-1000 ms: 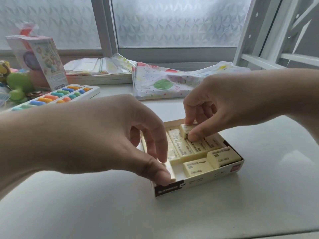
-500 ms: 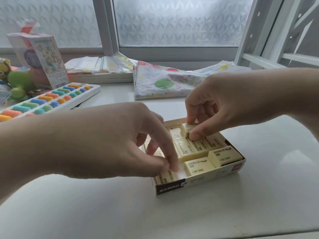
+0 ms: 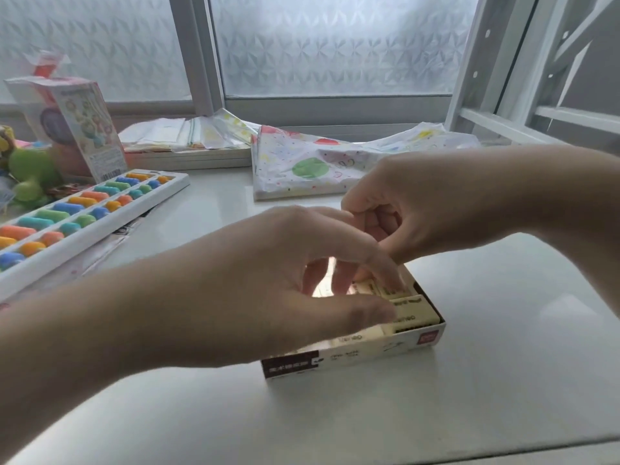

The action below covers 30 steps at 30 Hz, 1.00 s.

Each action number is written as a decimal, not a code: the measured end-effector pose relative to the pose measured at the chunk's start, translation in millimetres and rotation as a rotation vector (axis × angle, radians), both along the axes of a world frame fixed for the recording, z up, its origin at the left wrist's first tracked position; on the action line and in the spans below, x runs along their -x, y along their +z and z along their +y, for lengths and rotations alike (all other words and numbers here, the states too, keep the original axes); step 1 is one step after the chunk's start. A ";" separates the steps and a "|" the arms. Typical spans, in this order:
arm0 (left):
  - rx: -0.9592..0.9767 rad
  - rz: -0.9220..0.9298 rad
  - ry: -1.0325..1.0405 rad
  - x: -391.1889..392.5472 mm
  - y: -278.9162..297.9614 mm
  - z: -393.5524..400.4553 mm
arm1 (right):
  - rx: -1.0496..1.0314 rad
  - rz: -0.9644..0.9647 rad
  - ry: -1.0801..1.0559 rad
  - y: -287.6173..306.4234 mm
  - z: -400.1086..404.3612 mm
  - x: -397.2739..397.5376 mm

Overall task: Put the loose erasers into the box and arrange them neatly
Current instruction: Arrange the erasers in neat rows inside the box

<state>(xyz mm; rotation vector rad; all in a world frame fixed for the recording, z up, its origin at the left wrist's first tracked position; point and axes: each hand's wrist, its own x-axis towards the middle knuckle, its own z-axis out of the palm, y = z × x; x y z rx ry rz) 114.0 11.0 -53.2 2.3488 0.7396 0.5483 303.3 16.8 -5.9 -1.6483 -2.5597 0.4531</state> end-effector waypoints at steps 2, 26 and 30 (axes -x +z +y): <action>-0.036 0.026 -0.037 -6.8 0.3 -4.1 | -0.030 -0.023 0.011 -0.3 0.4 -0.3; -0.197 0.246 0.264 30.6 32.6 23.0 | -0.046 -0.030 0.020 0.3 1.9 -2.8; -0.413 0.270 0.178 35.7 31.2 23.3 | -0.026 -0.034 0.018 0.7 2.3 -1.8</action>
